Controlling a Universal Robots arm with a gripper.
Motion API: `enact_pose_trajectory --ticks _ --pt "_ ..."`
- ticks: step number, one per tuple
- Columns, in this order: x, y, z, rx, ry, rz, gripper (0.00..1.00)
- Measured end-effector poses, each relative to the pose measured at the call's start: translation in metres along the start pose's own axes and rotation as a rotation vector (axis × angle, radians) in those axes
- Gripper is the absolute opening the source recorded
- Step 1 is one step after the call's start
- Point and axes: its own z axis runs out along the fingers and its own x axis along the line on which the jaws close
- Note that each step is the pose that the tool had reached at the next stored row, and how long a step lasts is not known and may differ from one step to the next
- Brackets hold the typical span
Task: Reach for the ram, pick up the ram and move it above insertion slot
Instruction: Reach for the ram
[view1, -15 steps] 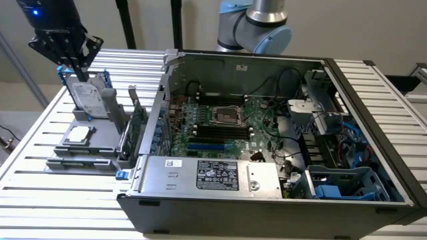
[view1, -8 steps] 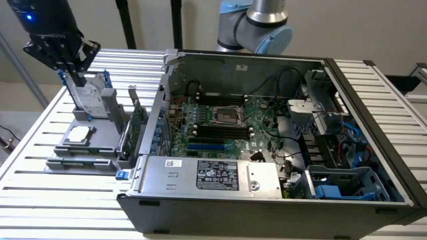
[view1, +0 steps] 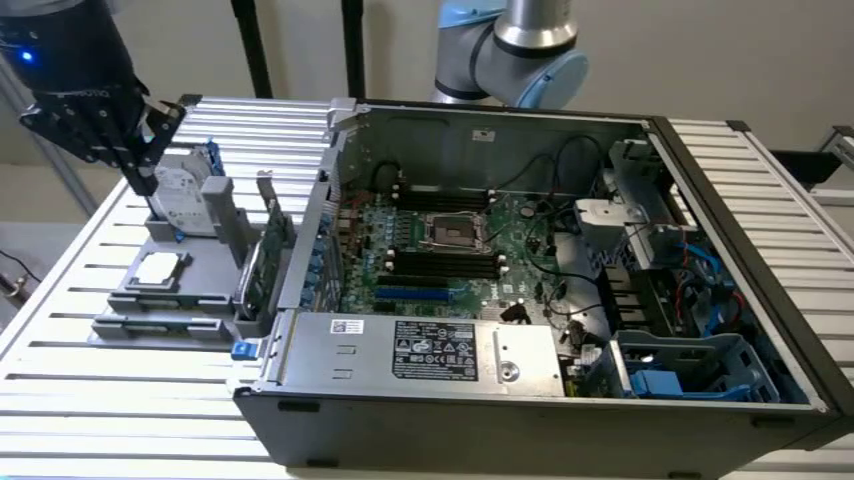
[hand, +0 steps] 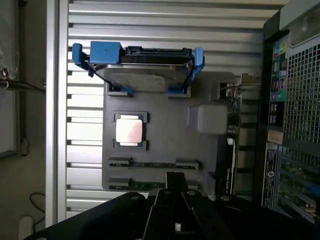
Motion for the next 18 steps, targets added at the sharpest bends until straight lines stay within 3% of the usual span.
enact_pose_trajectory --ticks 2,3,6,18 --pt "0.001 -0.0087 0.0000 0.0000 0.0000 0.000 0.11" --pt "0.002 -0.0172 -0.0001 0.0001 0.0001 0.000 0.11" --pt "0.006 -0.0290 0.0005 0.0005 0.0001 0.000 0.11" --pt "0.006 -0.0308 0.0005 0.0006 0.0000 0.000 0.11"
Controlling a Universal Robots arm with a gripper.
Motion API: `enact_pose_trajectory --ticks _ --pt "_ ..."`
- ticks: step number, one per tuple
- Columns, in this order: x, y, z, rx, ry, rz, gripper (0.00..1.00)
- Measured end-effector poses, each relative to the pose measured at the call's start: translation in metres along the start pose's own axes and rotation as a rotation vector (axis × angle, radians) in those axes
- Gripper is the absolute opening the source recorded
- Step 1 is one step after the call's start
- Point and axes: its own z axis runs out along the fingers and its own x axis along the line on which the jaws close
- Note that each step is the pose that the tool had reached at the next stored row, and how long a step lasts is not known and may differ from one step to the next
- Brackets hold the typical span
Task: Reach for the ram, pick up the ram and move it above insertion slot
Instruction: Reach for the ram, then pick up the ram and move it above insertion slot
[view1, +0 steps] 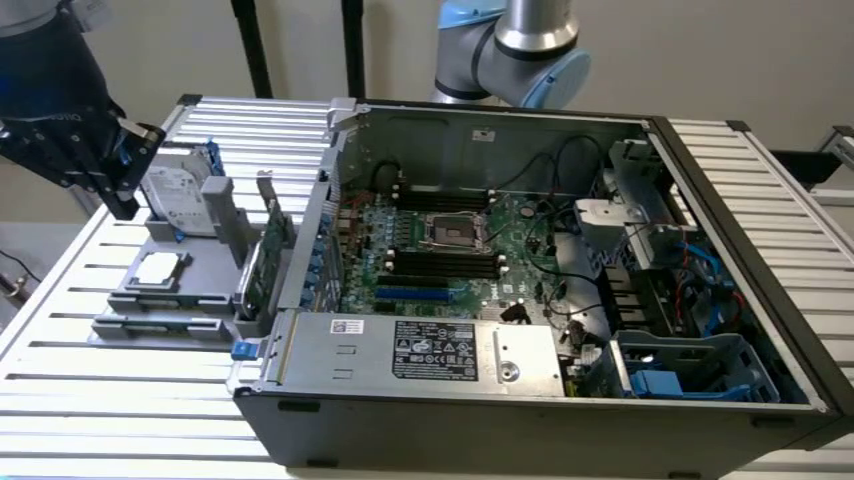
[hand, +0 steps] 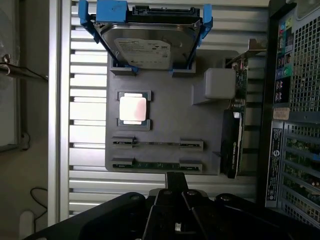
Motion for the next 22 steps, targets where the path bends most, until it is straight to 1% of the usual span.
enact_pose_trajectory --ticks 6,8,11,22 --pt "0.0005 0.0000 -0.0001 0.0001 0.0002 -0.001 0.11" --pt "0.0012 0.0000 0.0000 0.0000 0.0006 -0.018 0.11" --pt "0.0013 0.0001 0.0001 0.0000 0.0024 -0.065 0.11" --pt "0.0013 0.0001 0.0005 0.0002 0.0100 -0.266 0.11"
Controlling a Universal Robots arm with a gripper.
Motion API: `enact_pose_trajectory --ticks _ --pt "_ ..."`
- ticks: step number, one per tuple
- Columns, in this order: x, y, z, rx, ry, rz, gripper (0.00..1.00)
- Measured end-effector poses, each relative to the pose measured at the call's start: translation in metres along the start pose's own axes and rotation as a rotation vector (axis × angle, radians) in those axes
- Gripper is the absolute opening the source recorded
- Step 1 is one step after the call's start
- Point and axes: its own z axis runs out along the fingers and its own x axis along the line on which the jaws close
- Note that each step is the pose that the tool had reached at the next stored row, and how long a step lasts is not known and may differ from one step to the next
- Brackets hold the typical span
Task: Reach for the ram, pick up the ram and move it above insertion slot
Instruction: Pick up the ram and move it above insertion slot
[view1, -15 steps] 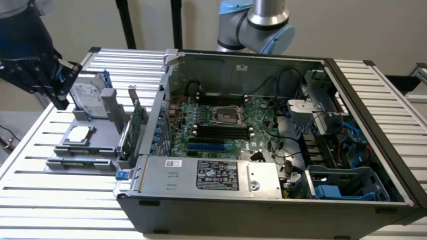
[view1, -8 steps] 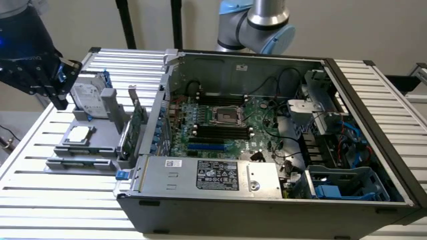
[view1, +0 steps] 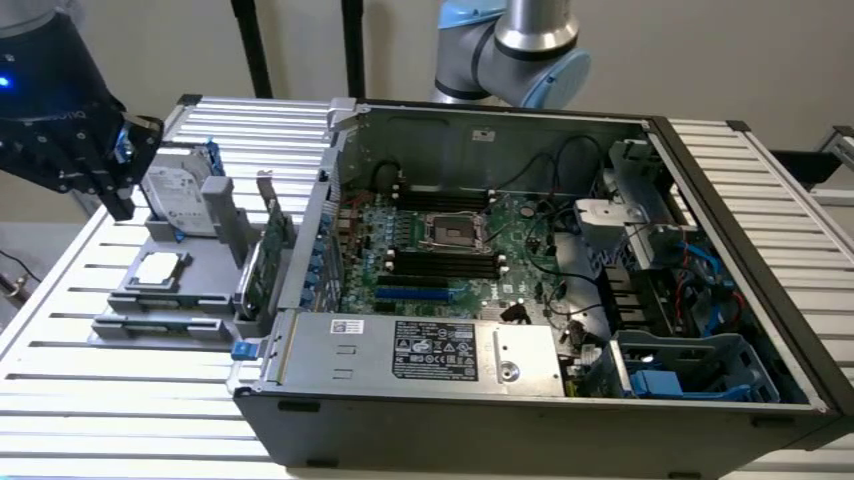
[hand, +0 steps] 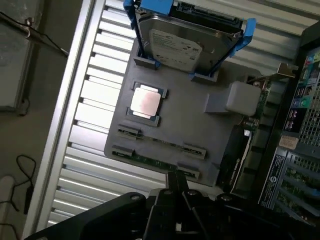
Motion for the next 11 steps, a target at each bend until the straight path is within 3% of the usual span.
enact_pose_trajectory --ticks 11 --pt "0.0000 0.0000 0.0007 0.0001 0.0074 -0.199 0.11"
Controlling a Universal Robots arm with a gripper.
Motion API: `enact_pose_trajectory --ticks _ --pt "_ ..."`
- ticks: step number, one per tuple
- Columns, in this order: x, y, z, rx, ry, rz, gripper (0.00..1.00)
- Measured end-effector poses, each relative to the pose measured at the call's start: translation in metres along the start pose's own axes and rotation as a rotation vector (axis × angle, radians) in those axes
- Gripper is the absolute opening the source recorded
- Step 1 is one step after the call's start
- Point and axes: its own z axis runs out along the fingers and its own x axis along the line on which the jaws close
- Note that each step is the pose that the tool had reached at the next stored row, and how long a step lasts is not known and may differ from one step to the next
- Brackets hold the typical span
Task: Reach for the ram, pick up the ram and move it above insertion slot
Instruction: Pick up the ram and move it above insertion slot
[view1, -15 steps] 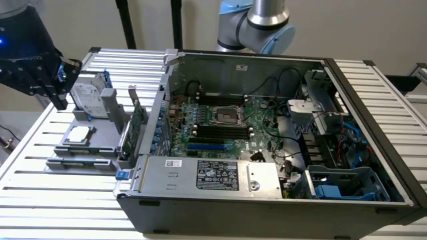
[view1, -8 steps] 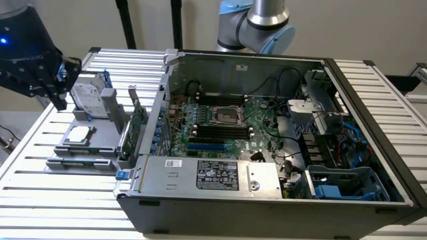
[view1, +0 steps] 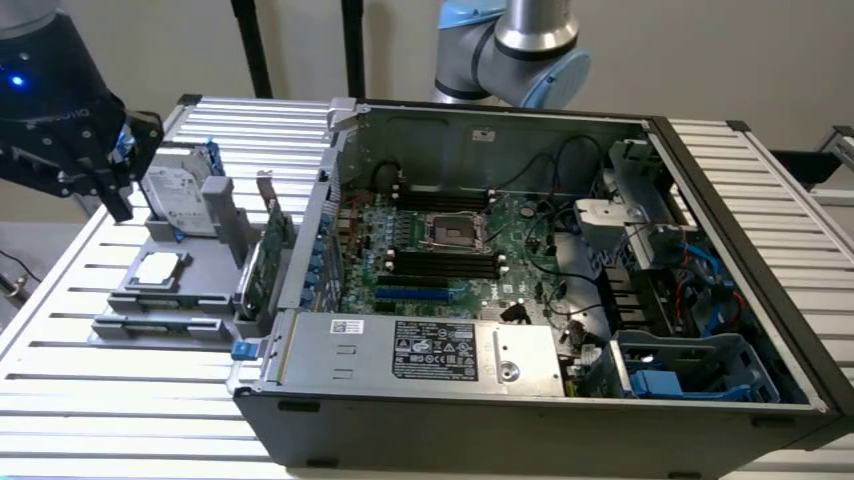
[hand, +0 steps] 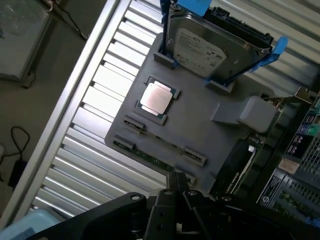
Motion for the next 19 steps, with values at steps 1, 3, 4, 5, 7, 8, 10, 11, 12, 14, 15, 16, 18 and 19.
enact_pose_trajectory --ticks 1,3,4,5,7,8,10,11,12,14,15,16,18,19 --pt "0.0000 0.0000 0.0001 0.0000 0.0007 -0.018 0.11" --pt "0.0000 0.0000 0.0002 0.0000 0.0021 -0.054 0.11" --pt "0.0000 0.0000 0.0002 0.0001 0.0028 -0.072 0.11" --pt "0.0000 0.0000 0.0003 0.0000 0.0034 -0.091 0.11" --pt "0.0000 0.0000 0.0005 0.0001 0.0048 -0.127 0.11" --pt "0.0000 0.0000 0.0006 0.0001 0.0055 -0.146 0.11" --pt "0.0000 0.0000 0.0007 0.0001 0.0068 -0.183 0.11" --pt "0.0000 -0.0001 0.0008 0.0001 0.0075 -0.200 0.11" --pt "0.0000 -0.0001 0.0009 0.0001 0.0083 -0.218 0.11" --pt "0.0000 -0.0001 0.0010 0.0001 0.0096 -0.254 0.11" --pt "0.0000 -0.0001 0.0011 0.0002 0.0102 -0.272 0.11" --pt "0.0000 -0.0001 0.0012 0.0001 0.0110 -0.290 0.11" --pt "0.0000 -0.0001 0.0014 0.0002 0.0124 -0.328 0.11" --pt "0.0000 -0.0001 0.0015 0.0001 0.0131 -0.346 0.11"
